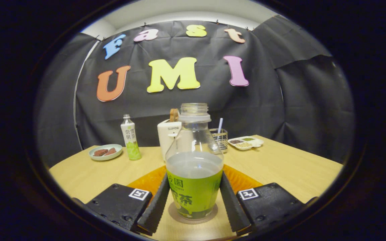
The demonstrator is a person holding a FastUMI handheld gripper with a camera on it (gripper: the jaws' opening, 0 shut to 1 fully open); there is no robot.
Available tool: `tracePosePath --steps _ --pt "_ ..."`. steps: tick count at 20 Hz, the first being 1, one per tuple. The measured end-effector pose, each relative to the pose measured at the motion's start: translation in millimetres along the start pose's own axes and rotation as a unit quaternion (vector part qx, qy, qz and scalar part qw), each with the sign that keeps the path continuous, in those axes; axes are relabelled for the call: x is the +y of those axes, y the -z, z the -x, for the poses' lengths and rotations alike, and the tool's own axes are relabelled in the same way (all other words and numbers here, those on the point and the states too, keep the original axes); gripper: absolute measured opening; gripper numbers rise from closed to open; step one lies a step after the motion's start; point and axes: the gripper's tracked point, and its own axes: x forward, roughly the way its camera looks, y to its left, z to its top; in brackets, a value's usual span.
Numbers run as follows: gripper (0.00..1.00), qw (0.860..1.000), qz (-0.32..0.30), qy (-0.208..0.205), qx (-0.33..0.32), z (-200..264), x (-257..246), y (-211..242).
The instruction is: Take the bottle from table, then pour the juice into the cup, finally place the bottle on the coaster
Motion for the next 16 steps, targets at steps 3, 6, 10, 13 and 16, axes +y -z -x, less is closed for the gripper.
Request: tracePosePath --steps 3,6,10,13,16 --pt "0.85 1.0 0.023 0.0 0.008 3 4 5" --pt "0.93 1.0 0.019 -0.008 0.012 10 9 3" --pt "1.0 1.0 0.012 -0.005 -0.006 27 6 -12" --pt "1.0 1.0 0.005 -0.004 -0.016 56 4 -29" --pt "1.0 0.999 0.028 0.003 -0.043 102 4 -54"
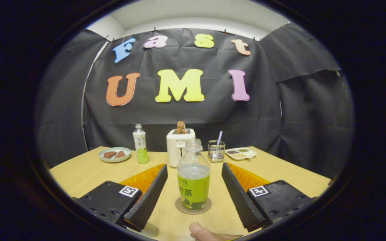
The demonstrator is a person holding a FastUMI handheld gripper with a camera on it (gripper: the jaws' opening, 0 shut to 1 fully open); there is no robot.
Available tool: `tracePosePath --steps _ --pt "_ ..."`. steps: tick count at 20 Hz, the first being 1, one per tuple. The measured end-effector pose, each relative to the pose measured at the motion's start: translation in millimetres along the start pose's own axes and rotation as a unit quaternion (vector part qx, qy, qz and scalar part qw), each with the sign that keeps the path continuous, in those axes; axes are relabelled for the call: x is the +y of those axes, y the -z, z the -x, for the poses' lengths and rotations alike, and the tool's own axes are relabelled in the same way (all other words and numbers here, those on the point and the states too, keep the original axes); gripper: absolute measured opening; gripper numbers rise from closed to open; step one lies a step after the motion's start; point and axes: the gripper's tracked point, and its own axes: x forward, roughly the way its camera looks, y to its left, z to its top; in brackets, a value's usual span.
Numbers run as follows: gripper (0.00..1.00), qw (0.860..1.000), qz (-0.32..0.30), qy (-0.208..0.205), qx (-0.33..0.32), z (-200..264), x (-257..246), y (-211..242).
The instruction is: Take the bottle from table, then pour the juice into the cup, finally place the bottle on the coaster
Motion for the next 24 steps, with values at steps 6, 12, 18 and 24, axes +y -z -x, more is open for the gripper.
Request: tracePosePath --steps 6,12,18,24 --pt "1.0 0.998 0.039 0.0 -0.041 91 3 -56" --pt "1.0 0.998 0.049 -0.017 -0.048 179 -6 -81" --pt "1.0 0.999 0.011 -0.009 -0.044 232 -48 -58" --pt "1.0 0.999 0.019 -0.014 -0.034 248 -85 -11"
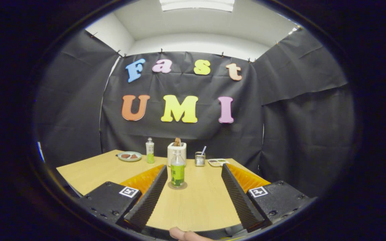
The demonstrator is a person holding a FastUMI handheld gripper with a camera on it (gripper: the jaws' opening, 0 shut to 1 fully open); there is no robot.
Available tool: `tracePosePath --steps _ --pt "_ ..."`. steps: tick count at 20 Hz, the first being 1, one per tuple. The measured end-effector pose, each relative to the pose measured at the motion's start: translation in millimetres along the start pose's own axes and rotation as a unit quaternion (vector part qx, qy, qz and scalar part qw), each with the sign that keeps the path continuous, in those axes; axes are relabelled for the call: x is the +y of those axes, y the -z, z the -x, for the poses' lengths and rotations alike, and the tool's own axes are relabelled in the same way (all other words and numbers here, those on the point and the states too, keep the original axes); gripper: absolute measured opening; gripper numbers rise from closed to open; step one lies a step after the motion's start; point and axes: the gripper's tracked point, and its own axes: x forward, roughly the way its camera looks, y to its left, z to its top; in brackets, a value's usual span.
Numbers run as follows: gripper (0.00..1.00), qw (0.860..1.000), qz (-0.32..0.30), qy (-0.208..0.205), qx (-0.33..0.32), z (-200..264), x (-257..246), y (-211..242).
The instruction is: Take the bottle from table, then pour the juice into the cup, finally place the bottle on the coaster
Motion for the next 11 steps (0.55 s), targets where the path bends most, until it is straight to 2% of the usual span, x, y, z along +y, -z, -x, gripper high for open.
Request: tracePosePath --steps 7,11 --pt "1.0 0.999 0.02 -0.035 0.022 5 -25 57" --pt "1.0 0.999 0.005 -0.028 0.043 4 -43 67"
